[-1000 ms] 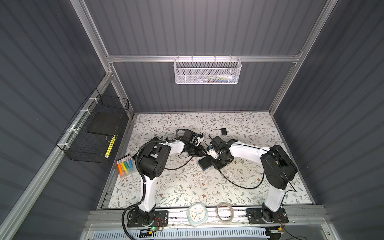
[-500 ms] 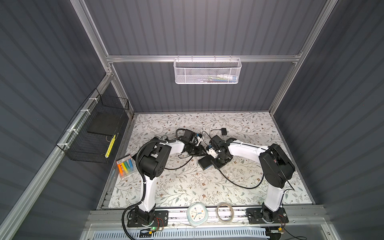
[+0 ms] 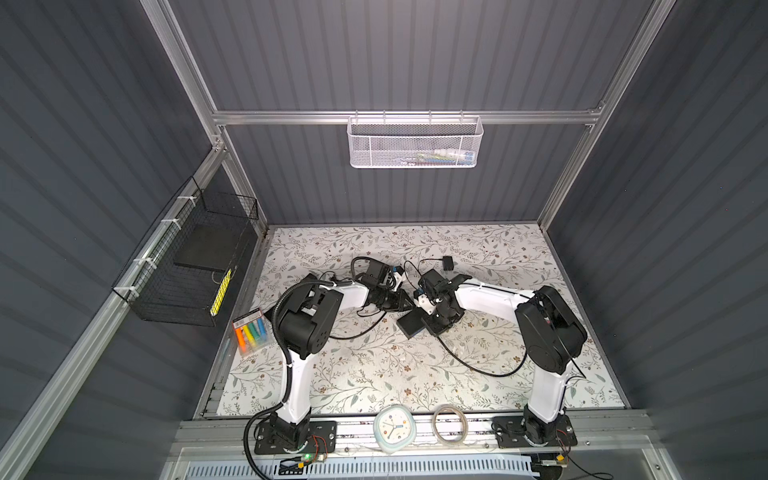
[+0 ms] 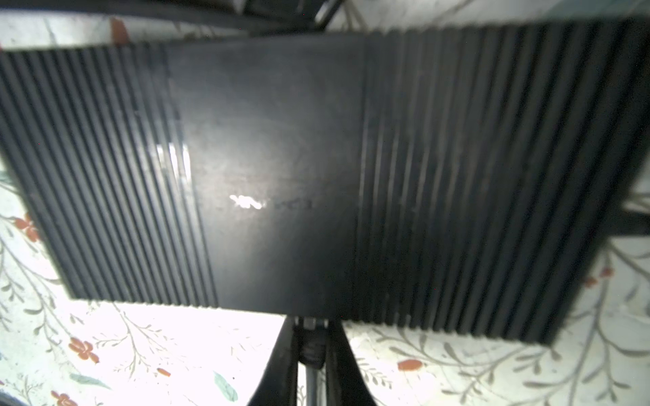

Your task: Insert the plug into the switch port

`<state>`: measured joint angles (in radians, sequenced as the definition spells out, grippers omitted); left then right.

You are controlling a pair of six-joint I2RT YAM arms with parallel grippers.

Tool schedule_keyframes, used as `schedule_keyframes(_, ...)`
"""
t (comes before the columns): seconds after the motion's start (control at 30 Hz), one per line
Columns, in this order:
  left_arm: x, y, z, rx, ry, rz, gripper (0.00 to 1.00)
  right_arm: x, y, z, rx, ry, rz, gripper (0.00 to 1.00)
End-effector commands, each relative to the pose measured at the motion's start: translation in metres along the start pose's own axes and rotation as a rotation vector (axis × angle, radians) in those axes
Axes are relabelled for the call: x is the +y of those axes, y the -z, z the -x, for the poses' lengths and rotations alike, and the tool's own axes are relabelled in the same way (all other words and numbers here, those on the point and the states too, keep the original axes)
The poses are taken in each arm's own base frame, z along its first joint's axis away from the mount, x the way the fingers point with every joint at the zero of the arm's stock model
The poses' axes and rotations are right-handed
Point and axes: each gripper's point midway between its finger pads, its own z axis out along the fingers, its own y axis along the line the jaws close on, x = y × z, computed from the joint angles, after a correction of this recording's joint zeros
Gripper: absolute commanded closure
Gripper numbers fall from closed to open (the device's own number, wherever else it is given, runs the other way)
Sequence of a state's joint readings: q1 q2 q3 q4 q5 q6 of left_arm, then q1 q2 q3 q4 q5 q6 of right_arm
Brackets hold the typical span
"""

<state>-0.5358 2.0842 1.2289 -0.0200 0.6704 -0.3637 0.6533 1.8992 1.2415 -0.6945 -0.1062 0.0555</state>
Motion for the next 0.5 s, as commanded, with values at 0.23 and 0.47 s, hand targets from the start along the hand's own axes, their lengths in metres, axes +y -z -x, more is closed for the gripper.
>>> schedule_keyframes(0.23, -0.017, -0.027, -0.073, 0.231, 0.093, -0.081, 0.75, -0.001, 0.039, 0.104, -0.396, 0.065, -0.022, 1.00)
schedule_keyframes(0.47, -0.018, -0.030, -0.077, 0.234, 0.098, -0.081, 0.76, -0.001, 0.040, 0.104, -0.350, 0.052, -0.020, 1.00)
